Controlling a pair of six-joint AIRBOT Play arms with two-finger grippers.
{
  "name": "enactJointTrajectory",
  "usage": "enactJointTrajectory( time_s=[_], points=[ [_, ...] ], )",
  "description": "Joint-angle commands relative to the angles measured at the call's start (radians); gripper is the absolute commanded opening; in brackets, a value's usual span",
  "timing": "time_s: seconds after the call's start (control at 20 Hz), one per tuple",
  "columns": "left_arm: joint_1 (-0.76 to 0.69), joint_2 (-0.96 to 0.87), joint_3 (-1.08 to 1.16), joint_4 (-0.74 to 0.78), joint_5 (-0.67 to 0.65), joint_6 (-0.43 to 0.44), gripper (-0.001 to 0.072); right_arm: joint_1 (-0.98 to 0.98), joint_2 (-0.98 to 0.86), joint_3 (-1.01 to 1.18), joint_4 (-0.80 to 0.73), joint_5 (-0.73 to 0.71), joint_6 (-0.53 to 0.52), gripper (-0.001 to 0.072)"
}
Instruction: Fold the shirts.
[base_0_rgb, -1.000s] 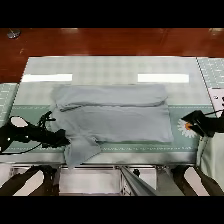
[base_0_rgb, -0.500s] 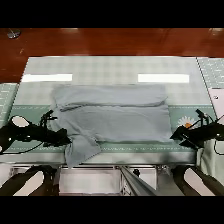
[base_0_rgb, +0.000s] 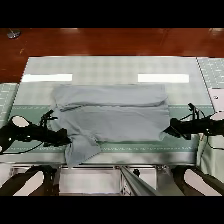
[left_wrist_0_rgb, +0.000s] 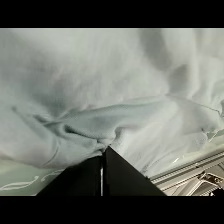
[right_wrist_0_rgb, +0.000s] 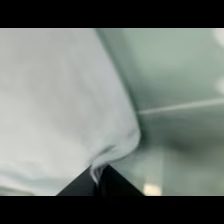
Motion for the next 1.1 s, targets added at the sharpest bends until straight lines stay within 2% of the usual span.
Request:
enactJointTrajectory(
  time_s=[0.0, 0.25, 0.45, 0.65, 0.85, 1.05],
  points=[
    [0.002, 0.000, 0.013, 0.001, -0.002, 0.000, 0.0021, 0.001, -0.003, 0.013, 0.033, 0.030, -0.075, 0.0030],
    [0.051, 0.000, 0.214, 0.000, -0.047, 0.000, 0.0020, 0.002, -0.003, 0.201, 0.013, 0.045, -0.014, 0.0030],
    [0.069, -0.019, 0.346, -0.079, 0.090, -0.018, 0.0020, 0.002, -0.019, 0.293, 0.117, -0.034, -0.016, 0.0030],
    [0.045, -0.178, 0.463, -0.151, 0.160, -0.019, 0.0020, 0.087, -0.188, 0.460, 0.153, -0.049, -0.028, 0.0030],
    [0.045, -0.354, 0.629, -0.225, 0.158, -0.019, 0.0021, 0.127, -0.377, 0.659, 0.153, -0.059, 0.052, 0.0030],
    [0.045, -0.472, 0.779, -0.222, 0.167, -0.018, 0.0021, 0.130, -0.502, 0.795, 0.153, -0.048, 0.095, 0.0030]
  ],
)
